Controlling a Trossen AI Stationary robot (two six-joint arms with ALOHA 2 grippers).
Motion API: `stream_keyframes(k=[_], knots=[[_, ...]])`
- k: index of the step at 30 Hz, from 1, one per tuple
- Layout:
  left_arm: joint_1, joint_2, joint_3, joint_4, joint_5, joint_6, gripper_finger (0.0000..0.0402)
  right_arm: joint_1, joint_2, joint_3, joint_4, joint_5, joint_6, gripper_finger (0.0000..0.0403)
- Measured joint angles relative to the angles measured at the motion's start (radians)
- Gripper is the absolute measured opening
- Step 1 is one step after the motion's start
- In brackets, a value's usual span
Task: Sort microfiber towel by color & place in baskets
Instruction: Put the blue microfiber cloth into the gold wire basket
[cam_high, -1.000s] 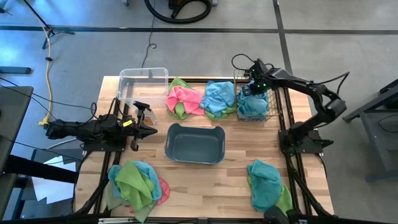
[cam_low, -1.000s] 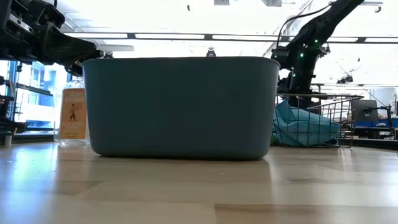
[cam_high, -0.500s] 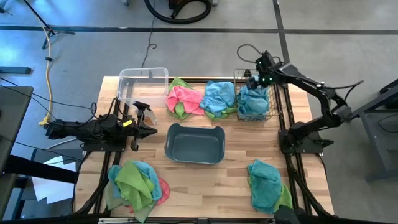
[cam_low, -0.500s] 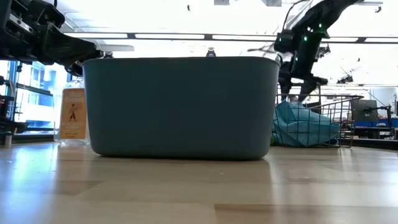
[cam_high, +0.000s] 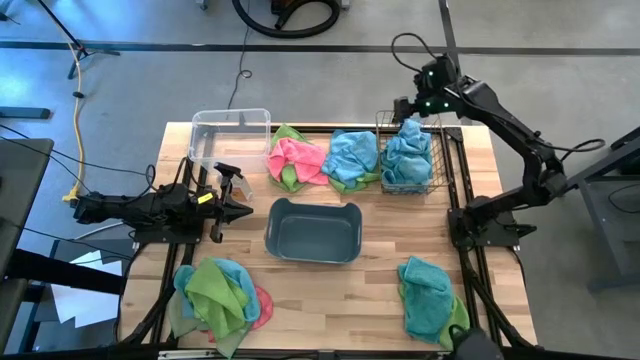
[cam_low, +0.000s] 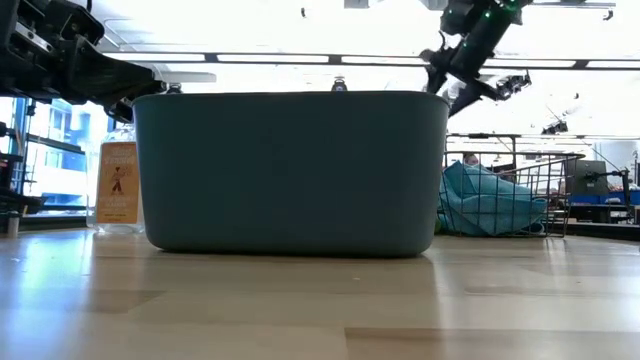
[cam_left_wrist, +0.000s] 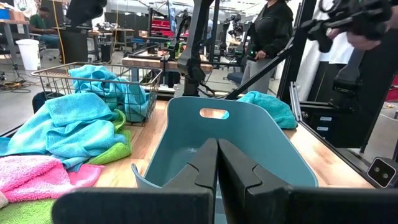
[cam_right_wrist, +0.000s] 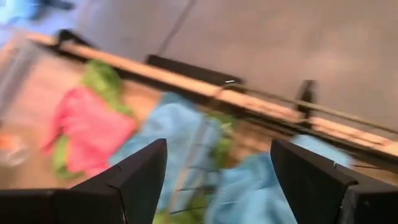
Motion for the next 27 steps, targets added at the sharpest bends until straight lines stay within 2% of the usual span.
stream_keyframes(k=[7,17,19,27], knots=[[0.000,0.000,0.000,0.000,0.000,0.000,0.0000,0.100,0.000,0.003,0.040,-0.161,-0.009,0.0282],[0.000,0.000,0.000,0.000,0.000,0.000,0.0000,0.343,-0.035,0.003,0.270,-0.211,-0.028,0.0282],[0.000,0.000,0.000,0.000,0.000,0.000,0.0000,0.397,-0.064,0.003,0.265,-0.173,-0.060,0.0282],[0.000,0.000,0.000,0.000,0.000,0.000,0.0000,0.641,-0.212,-0.007,0.187,0.127,-0.142,0.0282]])
